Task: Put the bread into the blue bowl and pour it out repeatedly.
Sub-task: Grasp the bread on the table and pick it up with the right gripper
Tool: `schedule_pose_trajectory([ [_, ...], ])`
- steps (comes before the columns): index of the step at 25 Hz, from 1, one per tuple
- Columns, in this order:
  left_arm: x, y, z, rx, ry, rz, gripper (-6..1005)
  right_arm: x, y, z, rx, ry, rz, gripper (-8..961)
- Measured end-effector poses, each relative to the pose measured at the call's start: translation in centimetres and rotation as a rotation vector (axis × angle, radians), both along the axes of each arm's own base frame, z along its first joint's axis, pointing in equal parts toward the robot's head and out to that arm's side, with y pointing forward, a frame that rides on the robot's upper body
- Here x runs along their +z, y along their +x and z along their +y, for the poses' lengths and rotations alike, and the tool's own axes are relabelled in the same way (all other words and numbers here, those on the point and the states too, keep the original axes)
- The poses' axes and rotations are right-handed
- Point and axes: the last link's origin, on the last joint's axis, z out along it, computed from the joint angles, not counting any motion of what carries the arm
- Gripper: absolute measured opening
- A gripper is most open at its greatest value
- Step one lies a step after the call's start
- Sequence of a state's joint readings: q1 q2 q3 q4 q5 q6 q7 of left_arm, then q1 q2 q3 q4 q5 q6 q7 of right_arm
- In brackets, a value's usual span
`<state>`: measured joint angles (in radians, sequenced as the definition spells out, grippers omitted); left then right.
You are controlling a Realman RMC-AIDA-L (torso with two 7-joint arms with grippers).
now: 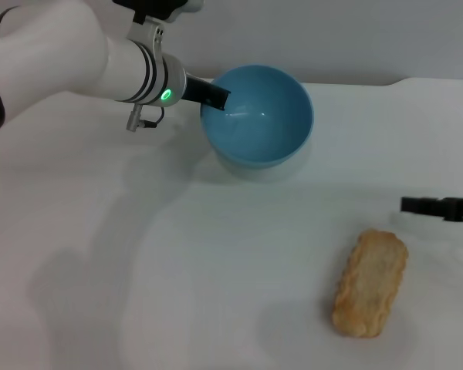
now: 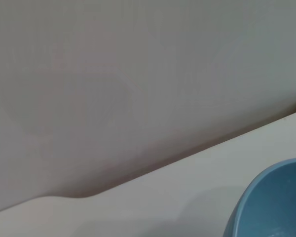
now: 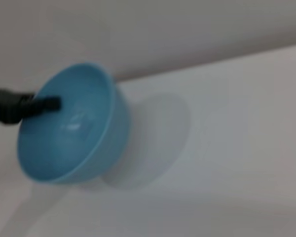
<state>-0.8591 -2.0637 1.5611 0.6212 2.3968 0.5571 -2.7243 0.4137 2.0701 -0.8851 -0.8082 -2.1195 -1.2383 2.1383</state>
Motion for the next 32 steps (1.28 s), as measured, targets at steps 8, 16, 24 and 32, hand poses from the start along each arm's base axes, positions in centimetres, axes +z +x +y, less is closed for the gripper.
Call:
schedule_pose_trajectory([
  [8,0.0,-0.4,-0.2,0.009,0.003,-0.004,-1,-1.6,-1.1,0.4,-0.103,-0.119,-0.011,530],
  [16,0.0,-0.3,-0.1,0.006,0.008,-0.006,-1,-2.2,-0.6,-0.2,-0.178,-0.161,-0.012,508],
  [24,0.0,-0.2,0.0,-0.001,0.017,-0.005,-1,-3.8,-0.7,0.1,-0.217,-0.202,-0.008,487],
  [32,0.0,-0.4,-0.1,0.0,0.022,-0.006,-1,-4.5,-0.9,0.3,-0.223,-0.211,-0.008,465],
])
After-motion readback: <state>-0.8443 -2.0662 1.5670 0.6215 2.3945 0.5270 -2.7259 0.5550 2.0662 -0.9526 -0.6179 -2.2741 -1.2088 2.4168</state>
